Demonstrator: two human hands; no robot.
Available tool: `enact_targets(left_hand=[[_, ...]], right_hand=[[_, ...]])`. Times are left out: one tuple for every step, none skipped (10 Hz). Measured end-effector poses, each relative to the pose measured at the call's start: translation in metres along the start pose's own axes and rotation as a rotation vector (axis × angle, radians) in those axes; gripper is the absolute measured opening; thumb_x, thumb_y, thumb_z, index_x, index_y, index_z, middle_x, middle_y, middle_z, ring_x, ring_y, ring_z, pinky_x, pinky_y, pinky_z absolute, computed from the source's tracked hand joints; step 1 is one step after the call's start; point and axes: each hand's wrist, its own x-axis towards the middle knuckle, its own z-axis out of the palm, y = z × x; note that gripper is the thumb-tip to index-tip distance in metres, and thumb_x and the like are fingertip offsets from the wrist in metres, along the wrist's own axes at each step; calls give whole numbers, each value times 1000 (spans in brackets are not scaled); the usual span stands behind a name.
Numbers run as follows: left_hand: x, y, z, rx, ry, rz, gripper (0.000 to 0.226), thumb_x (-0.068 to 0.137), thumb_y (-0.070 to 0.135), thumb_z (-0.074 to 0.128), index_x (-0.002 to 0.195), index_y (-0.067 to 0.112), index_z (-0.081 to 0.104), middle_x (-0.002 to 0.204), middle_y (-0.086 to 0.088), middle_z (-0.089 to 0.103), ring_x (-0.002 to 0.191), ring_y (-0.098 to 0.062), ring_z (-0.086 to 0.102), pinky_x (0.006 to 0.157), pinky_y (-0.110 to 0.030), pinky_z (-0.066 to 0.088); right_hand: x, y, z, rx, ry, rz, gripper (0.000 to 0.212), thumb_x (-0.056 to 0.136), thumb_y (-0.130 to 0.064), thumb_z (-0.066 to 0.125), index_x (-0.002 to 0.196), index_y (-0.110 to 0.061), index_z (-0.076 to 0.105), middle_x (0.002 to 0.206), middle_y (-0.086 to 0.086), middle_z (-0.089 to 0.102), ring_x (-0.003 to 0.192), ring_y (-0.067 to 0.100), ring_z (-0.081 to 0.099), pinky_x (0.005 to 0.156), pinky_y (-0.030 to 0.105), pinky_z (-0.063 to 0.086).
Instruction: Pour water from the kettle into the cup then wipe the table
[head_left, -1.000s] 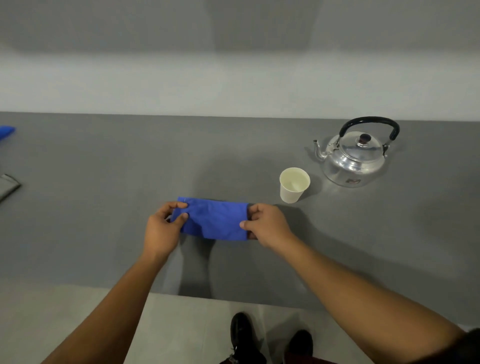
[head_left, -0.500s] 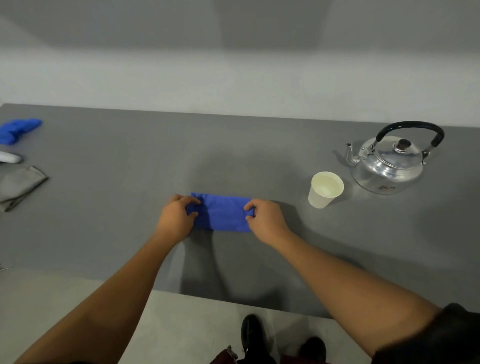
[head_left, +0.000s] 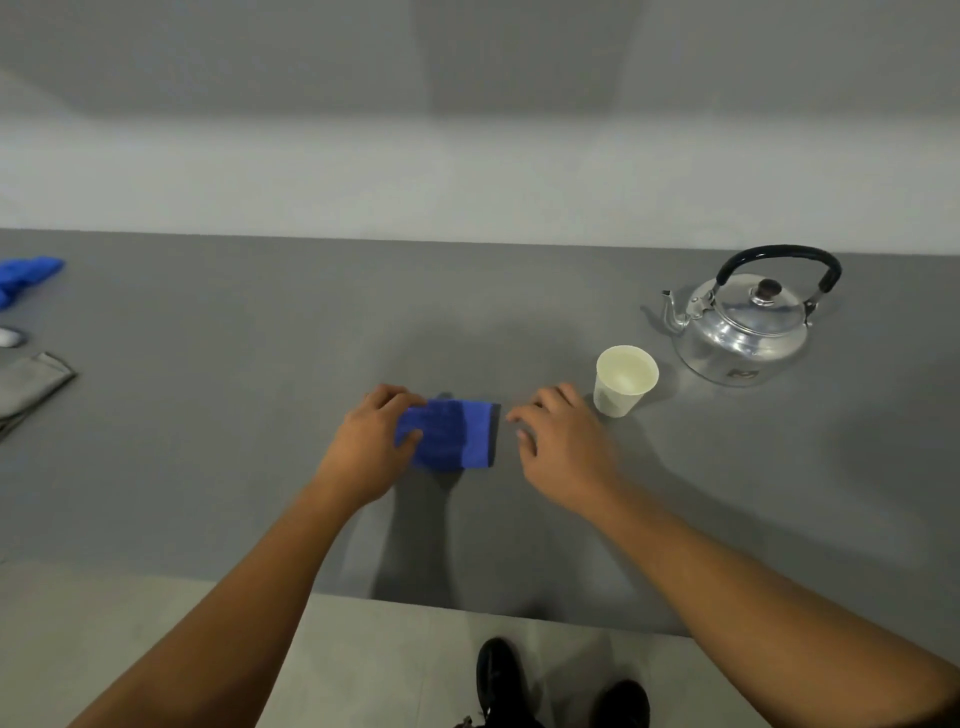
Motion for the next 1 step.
enact_targets(left_hand=[[3, 29, 2, -70, 4, 97, 39, 90, 11, 69, 127, 20, 66, 133, -1, 61, 115, -24, 64, 100, -22, 39]], right_hand=[[-8, 17, -33, -48, 156, 3, 18, 83, -19, 62, 98, -21, 72, 93, -3, 61, 102, 23, 52, 84, 37, 48]])
